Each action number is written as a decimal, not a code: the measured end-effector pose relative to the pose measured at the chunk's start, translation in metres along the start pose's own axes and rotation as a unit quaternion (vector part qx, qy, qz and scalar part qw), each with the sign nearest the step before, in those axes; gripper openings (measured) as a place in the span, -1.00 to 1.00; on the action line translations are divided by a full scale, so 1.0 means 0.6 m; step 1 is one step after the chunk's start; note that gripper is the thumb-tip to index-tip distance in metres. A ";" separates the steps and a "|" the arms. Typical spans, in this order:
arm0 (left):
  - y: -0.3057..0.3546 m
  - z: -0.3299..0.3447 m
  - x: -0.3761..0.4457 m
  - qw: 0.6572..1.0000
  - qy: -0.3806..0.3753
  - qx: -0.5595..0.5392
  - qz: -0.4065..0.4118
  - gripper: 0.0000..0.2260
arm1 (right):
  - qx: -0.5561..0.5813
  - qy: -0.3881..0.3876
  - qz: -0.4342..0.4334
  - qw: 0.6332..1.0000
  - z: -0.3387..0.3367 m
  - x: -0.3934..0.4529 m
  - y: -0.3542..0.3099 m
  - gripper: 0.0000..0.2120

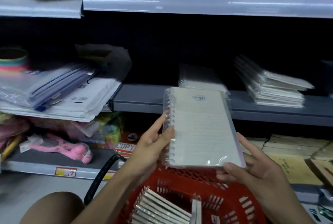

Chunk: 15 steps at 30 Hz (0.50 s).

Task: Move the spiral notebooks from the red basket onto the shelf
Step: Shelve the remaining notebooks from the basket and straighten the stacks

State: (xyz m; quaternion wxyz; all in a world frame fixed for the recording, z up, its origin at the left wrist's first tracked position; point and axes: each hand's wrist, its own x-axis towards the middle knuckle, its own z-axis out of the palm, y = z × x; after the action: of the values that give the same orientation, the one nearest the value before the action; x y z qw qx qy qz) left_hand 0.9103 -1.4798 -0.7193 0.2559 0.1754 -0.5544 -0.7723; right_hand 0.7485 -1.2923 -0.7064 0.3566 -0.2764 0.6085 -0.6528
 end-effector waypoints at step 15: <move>-0.010 -0.004 0.035 0.989 -0.143 0.043 -0.005 -0.15 | 0.030 0.092 -0.051 0.994 -0.033 0.018 0.042 -0.34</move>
State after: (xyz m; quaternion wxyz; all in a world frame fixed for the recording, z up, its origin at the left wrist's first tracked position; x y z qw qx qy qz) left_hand 0.8932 -1.4925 -0.7257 0.1626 0.0765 -0.6169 -0.7663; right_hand 0.7297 -1.2892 -0.7340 0.2735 -0.2352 0.6040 -0.7107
